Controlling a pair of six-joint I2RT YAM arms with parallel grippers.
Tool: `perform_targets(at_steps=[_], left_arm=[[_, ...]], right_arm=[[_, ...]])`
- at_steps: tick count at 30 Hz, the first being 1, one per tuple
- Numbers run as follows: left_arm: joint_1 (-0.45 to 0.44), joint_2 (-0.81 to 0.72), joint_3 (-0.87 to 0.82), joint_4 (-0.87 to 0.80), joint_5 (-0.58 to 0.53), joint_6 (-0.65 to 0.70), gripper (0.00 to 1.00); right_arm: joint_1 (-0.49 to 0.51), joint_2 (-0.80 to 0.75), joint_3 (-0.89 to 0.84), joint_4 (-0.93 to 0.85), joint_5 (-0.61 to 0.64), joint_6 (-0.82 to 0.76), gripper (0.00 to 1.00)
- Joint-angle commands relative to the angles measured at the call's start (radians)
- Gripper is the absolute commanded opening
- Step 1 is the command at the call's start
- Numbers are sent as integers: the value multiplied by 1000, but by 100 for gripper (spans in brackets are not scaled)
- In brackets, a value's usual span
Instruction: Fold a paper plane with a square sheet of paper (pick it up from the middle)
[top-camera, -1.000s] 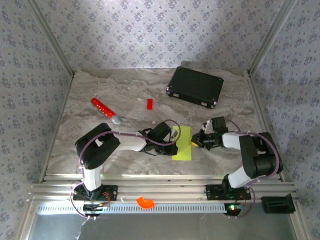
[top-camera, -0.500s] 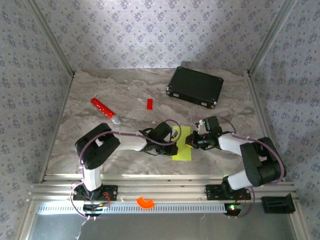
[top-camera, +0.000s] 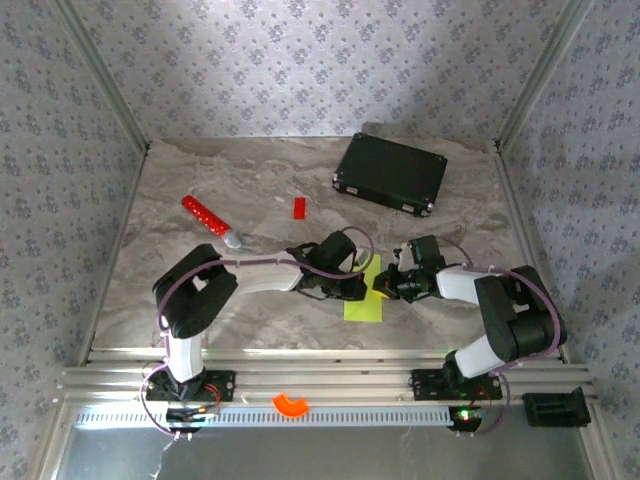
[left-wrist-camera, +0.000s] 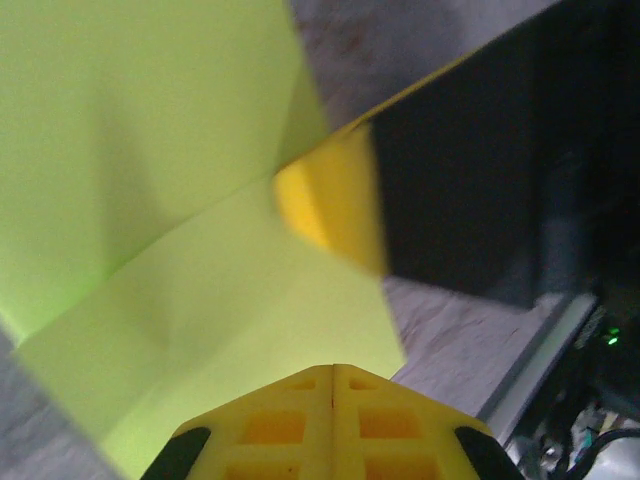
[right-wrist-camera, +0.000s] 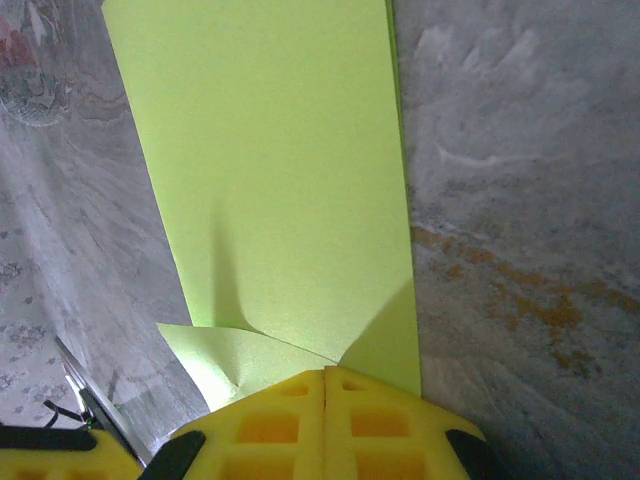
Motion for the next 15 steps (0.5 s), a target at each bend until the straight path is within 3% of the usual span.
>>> perform_targets(at_steps=[1,7,15], left_arm=[[-10,74,52,-21,21,19,2],[-10,137,23,1,18,1,2],[-18,48,-112,-15,-1,18,3]], right_arm=[[-6,31,-34,-46,55,-16,0],[-13,31,-41,-40,55,-17,0],[-16,37,-39,-39,54,-17,0]])
